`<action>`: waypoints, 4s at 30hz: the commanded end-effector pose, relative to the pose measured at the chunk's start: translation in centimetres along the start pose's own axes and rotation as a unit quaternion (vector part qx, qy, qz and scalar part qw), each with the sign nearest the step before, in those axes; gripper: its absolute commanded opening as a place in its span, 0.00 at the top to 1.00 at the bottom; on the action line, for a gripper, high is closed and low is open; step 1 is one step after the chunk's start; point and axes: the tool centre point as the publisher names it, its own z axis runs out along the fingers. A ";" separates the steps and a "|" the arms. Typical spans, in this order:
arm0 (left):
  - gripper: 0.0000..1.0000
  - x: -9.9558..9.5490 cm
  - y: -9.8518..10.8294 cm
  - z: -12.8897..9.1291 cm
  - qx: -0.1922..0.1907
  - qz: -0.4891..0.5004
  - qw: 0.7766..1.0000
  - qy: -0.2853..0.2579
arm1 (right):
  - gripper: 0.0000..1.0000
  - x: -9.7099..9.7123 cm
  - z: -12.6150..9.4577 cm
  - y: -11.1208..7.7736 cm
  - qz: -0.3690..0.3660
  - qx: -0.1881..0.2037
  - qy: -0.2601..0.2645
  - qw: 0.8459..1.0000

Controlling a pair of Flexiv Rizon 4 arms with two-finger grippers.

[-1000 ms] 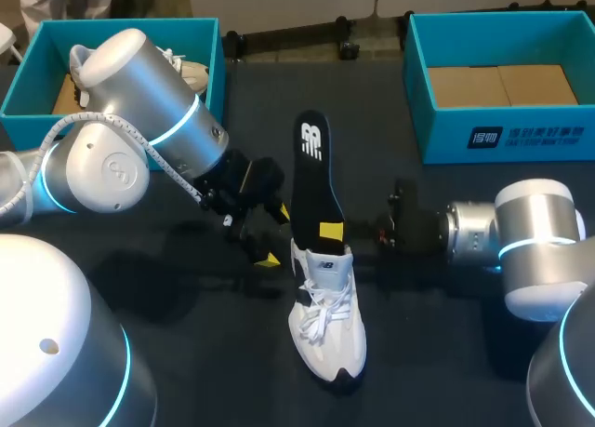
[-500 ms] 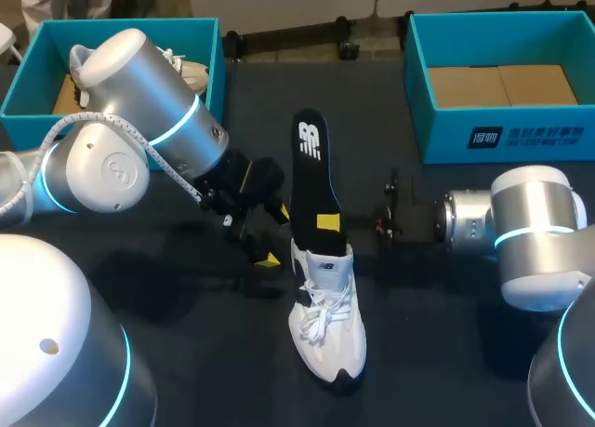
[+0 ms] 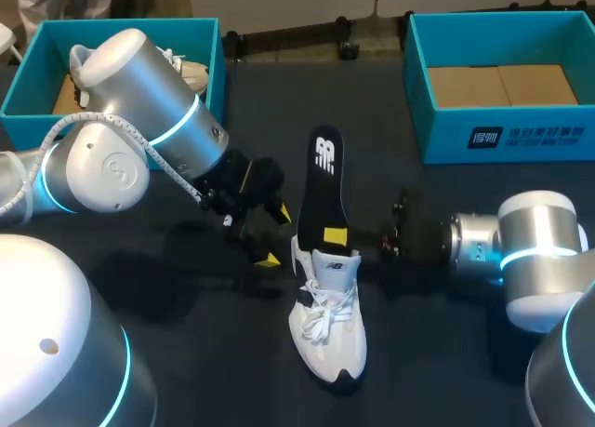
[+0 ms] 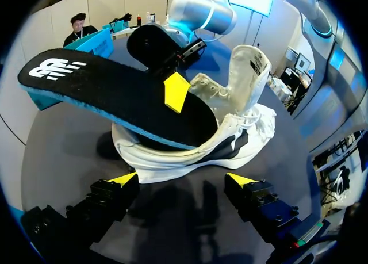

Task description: Take the shoe out of the shoebox, open the shoe tongue, remove and reinsert the insole, then place the shoe into the shoebox

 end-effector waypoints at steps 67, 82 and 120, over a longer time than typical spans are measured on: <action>0.00 0.0 0.0 0.1 0.000 0.000 1.000 0.000 | 1.00 0.7 1.0 1.1 -0.012 0.036 -0.007 0.999; 0.00 0.0 0.0 0.1 0.000 0.000 1.000 0.000 | 0.87 0.8 0.8 -0.6 0.004 0.028 -0.007 1.000; 0.00 0.0 0.0 0.1 0.000 0.000 1.000 0.000 | 1.00 1.3 3.0 3.0 -0.017 0.061 -0.002 0.998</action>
